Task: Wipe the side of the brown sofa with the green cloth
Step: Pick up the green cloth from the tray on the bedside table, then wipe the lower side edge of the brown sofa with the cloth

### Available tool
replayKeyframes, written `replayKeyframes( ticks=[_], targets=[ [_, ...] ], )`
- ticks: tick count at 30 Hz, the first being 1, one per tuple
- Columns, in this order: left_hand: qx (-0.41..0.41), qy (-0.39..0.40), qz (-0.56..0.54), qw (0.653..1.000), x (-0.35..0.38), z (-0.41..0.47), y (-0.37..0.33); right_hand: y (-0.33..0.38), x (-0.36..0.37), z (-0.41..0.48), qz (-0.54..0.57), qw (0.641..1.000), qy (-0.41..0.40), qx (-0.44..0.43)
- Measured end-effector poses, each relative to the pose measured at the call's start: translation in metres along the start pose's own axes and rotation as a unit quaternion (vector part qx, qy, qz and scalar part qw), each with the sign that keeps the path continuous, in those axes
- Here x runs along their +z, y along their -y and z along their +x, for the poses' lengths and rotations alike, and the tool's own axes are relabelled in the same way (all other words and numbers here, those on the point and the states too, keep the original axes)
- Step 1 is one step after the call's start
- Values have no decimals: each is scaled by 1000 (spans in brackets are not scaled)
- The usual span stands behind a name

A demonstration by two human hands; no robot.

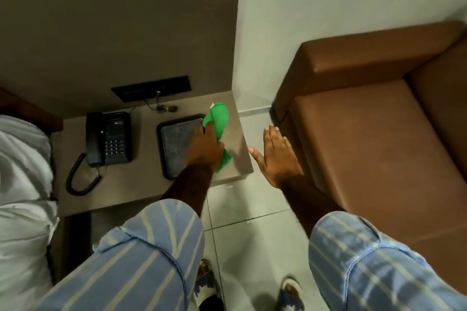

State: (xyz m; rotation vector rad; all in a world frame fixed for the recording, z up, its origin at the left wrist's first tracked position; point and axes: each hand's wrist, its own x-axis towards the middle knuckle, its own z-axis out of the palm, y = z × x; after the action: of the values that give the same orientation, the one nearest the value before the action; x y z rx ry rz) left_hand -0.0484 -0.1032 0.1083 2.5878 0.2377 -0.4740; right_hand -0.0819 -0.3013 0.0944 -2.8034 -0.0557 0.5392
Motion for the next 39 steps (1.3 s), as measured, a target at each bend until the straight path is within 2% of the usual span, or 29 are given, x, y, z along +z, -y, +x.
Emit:
replayKeyframes(
  ticks=[5, 8, 15, 19, 21, 24, 29, 35, 39],
  targets=[
    [16, 14, -33, 999, 29, -50, -27, -51, -7, -51, -33, 999, 3, -5],
    [12, 16, -62, 998, 71, -80, -38, -104, 1, -75, -92, 995, 17, -29],
    [-34, 33, -131, 990, 205, -130, -47, -234, 59, -124, -120, 992, 29, 8],
    [-72, 61, -183, 979, 309, -150, -35, -299, 131, -157, -131, 989, 37, 64],
    [-75, 84, -192, 975, 361, -156, -28, -329, 165, -169, -149, 986, 6, 67],
    [-61, 100, -217, 969, 443, -156, -21, -363, 205, -171, -205, 975, -84, 24],
    [-37, 79, -308, 947, 543, -152, -41, -387, 237, -160, -206, 957, -205, -15],
    [-103, 13, -389, 915, 607, -104, -108, -393, 248, -157, -223, 939, -260, -29],
    [-121, -46, -421, 898, 645, -137, -117, -395, 252, -157, -223, 932, -282, -35]
  ],
)
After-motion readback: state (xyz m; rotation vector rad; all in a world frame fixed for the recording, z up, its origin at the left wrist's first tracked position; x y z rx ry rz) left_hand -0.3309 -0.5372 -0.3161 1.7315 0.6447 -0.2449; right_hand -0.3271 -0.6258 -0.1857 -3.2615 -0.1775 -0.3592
